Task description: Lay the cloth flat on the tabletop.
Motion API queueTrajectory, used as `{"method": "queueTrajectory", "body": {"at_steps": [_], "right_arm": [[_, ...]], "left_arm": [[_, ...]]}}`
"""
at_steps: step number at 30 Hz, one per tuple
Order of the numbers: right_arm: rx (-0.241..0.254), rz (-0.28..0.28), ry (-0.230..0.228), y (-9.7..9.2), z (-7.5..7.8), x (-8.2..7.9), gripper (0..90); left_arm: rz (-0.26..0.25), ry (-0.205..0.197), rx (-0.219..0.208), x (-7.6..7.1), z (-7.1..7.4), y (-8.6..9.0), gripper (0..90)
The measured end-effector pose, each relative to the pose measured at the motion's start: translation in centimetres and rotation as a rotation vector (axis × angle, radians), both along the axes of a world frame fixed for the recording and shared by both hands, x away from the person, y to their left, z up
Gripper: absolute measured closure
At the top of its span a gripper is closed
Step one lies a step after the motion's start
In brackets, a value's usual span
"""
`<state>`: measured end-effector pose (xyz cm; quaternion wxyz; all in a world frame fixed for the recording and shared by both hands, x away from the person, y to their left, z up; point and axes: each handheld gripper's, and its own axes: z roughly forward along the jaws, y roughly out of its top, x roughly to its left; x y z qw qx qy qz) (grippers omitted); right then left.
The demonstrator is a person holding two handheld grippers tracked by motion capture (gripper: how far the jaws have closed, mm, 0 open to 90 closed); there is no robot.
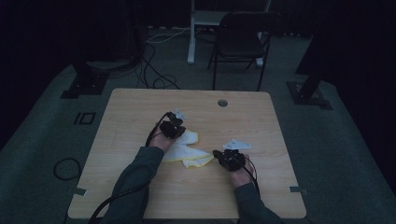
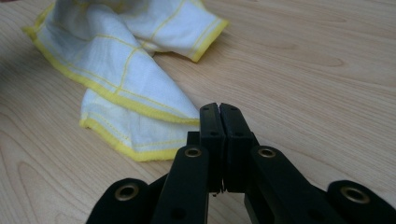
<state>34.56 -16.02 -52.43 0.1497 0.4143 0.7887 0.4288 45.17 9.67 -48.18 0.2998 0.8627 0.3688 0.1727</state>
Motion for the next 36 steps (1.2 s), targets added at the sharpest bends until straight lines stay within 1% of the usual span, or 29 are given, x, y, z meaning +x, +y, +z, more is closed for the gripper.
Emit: {"method": "queueTrajectory", "body": {"at_steps": [1, 2, 5, 6, 7, 8, 10, 13, 20, 21, 22, 23, 25, 27, 29, 31, 33, 36], "right_arm": [[0.001, -0.001, 0.0, 0.0, 0.0, 0.0, 89.6], [0.001, -0.001, 0.0, 0.0, 0.0, 0.0, 89.6], [0.002, -0.001, -0.005, -0.2, 0.2, -0.1, 89.5], [0.003, -0.001, -0.006, -0.2, 0.2, -0.1, 89.5], [0.003, -0.001, -0.006, -0.2, 0.2, -0.1, 89.5], [0.003, -0.002, -0.007, -0.3, 0.2, -0.1, 89.5], [0.002, -0.002, -0.008, -0.3, 0.2, -0.1, 89.5], [0.003, -0.004, -0.009, -0.4, 0.2, -0.2, 89.6], [0.003, -0.008, -0.015, -0.6, 0.4, -0.3, 89.6], [0.003, -0.008, -0.015, -0.6, 0.4, -0.3, 89.6], [0.004, -0.012, -0.02, -0.7, 0.5, -0.2, 89.6], [0.005, -0.012, -0.022, -0.8, 0.5, -0.2, 89.6], [0.009, -0.015, -0.025, -0.9, 0.7, -0.2, 89.6], [0.009, -0.016, -0.027, -1.0, 0.8, -0.2, 89.6], [0.013, -0.019, -0.038, -1.3, 1.0, -0.2, 89.6], [0.017, -0.021, -0.039, -1.4, 1.1, -0.2, 89.6], [0.018, -0.026, -0.047, -1.6, 1.4, -0.2, 89.6], [0.024, -0.028, -0.049, -1.8, 1.6, -0.4, 89.6]], "left_arm": [[0.012, -0.009, -0.008, 0.0, 0.3, 0.3, 89.4], [0.012, -0.009, -0.008, 0.0, 0.3, 0.3, 89.4], [0.065, -0.033, -0.042, 0.2, 1.0, 1.6, 89.5], [0.093, -0.042, -0.06, 0.3, 1.4, 2.7, 89.5], [0.093, -0.042, -0.06, 0.3, 1.4, 2.7, 89.5], [0.109, -0.046, -0.07, 0.3, 1.5, 3.2, 89.5], [0.14, -0.054, -0.076, 0.2, 1.7, 4.3, 89.6], [0.192, -0.058, -0.099, 0.1, 1.7, 5.9, 89.6], [0.302, -0.04, -0.127, -0.1, 0.7, 9.9, 89.6], [0.302, -0.04, -0.127, -0.1, 0.7, 9.9, 89.6], [0.329, -0.031, -0.135, -0.1, 0.3, 10.9, 89.7], [0.329, -0.031, -0.135, -0.1, 0.3, 10.9, 89.7], [0.365, -0.02, -0.142, -0.1, -0.3, 12.1, 89.7], [0.371, -0.015, -0.144, -0.2, -0.4, 12.3, 89.7], [0.399, 0.005, -0.153, -0.3, -1.2, 13.4, 89.7], [0.406, 0.008, -0.152, -0.4, -1.3, 13.6, 89.7], [0.437, 0.018, -0.16, -0.7, -2.0, 14.4, 89.8], [0.463, 0.026, -0.167, -1.0, -2.4, 15.2, 89.8]]}}
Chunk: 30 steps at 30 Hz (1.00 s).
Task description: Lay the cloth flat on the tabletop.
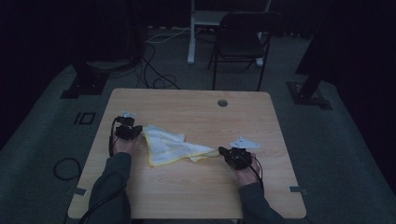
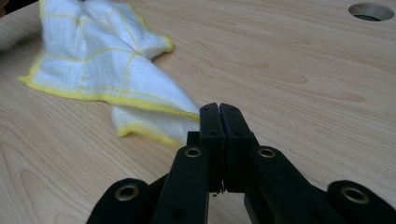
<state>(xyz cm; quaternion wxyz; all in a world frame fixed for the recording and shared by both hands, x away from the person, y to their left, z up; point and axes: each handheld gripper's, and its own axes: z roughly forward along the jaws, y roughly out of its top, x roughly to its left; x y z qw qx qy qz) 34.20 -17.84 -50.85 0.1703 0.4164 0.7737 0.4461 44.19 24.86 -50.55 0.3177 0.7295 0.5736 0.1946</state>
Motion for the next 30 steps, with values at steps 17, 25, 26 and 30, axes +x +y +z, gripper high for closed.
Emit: {"method": "queueTrajectory", "body": {"at_steps": [17, 25, 26, 30], "right_arm": [[-0.008, 0.041, -0.01, 0.7, 0.0, -1.3, 89.3], [0.0, 0.046, -0.007, 0.8, -0.2, -1.6, 88.4], [0.0, 0.046, -0.007, 0.8, -0.2, -1.6, 88.4], [0.013, 0.034, -0.009, 0.6, 0.1, -1.3, 81.3]], "left_arm": [[0.029, -0.047, 0.0, -1.6, 1.0, 0.1, 75.8], [-0.109, -0.078, -0.001, -3.9, 2.2, -3.7, 73.3], [-0.13, -0.079, -0.006, -4.2, 2.2, -4.4, 73.3], [-0.231, -0.067, 0.004, -5.3, 1.9, -7.1, 72.3]]}}
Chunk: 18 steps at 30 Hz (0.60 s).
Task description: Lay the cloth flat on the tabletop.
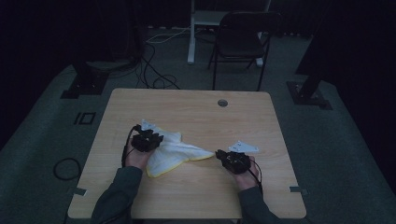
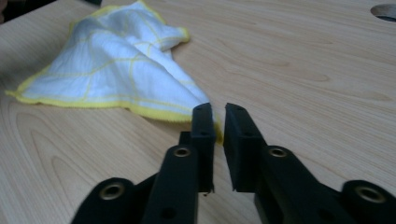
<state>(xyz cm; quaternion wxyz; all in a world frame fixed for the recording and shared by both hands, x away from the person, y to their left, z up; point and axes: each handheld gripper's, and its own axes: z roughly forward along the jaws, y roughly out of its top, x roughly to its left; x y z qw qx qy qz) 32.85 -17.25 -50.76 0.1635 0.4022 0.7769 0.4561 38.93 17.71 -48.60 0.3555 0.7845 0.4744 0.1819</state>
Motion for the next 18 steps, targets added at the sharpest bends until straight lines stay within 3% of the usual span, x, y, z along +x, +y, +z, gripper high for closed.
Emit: {"method": "queueTrajectory", "body": {"at_steps": [1, 5, 18], "right_arm": [[0.002, -0.002, -0.001, 0.0, 0.1, 0.1, 81.1], [0.002, -0.005, -0.013, -0.1, 0.4, 0.2, 80.6], [0.012, -0.01, -0.005, 0.0, 0.9, 1.0, 78.9]], "left_arm": [[-0.034, 0.001, 0.0, -0.4, -0.1, -1.1, 72.2], [-0.073, 0.005, 0.003, -0.9, -0.3, -2.5, 72.0], [-0.12, 0.027, 0.025, -2.8, -1.5, -4.1, 70.6]]}}
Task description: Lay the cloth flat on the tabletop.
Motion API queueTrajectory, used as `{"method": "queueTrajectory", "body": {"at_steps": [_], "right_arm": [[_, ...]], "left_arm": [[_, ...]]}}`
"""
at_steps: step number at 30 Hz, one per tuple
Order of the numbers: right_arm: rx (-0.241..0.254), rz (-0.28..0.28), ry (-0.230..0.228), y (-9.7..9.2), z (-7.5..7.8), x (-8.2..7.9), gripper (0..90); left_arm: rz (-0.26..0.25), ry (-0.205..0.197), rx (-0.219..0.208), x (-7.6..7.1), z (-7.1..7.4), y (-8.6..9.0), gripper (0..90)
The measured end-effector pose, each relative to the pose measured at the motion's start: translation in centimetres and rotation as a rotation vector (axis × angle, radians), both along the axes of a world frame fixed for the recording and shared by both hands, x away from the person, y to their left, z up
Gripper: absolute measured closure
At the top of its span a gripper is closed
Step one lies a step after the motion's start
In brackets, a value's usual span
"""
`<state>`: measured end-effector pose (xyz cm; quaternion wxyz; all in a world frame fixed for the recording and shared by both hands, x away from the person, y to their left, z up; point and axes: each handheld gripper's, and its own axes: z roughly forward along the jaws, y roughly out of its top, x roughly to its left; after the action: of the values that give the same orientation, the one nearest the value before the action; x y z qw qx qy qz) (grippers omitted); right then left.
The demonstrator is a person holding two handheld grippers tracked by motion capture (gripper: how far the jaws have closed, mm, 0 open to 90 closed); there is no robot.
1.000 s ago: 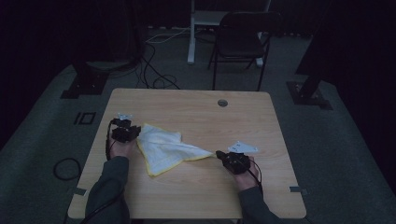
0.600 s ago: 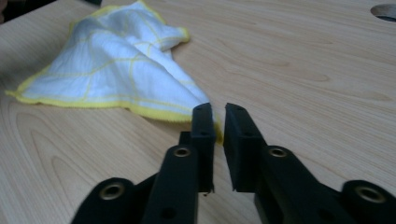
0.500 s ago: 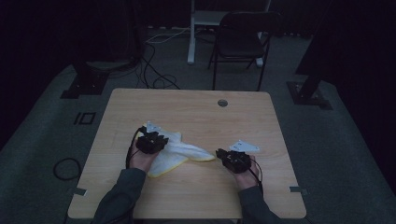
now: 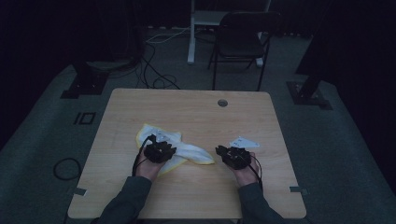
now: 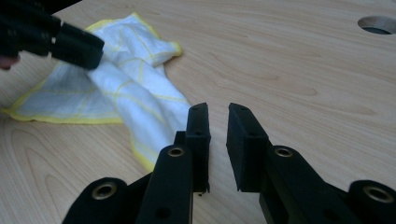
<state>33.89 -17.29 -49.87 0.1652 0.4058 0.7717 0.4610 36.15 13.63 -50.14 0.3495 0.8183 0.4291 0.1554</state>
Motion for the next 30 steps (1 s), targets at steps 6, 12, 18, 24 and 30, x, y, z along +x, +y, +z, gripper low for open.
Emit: {"method": "queueTrajectory", "body": {"at_steps": [6, 12, 18, 24, 30], "right_arm": [[-0.012, 0.012, -0.004, 0.5, 0.2, 0.5, 78.5], [-0.017, 0.018, 0.007, 1.1, -0.2, 0.8, 78.6], [-0.022, 0.03, 0.009, 1.9, -0.6, 1.2, 78.7], [-0.016, 0.036, 0.013, 2.4, -0.7, 1.4, 78.8], [-0.026, 0.048, 0.002, 3.2, -0.4, 1.5, 78.9]], "left_arm": [[0.017, 0.02, -0.005, -1.8, -1.4, 1.1, 69.7], [0.026, 0.028, 0.015, -3.2, -2.1, 2.1, 69.4], [0.036, 0.057, 0.018, -4.6, -3.0, 3.4, 71.1], [0.052, 0.066, 0.044, -5.2, -2.8, 4.8, 72.7], [0.094, 0.073, 0.06, -5.1, -2.7, 6.8, 72.8]]}}
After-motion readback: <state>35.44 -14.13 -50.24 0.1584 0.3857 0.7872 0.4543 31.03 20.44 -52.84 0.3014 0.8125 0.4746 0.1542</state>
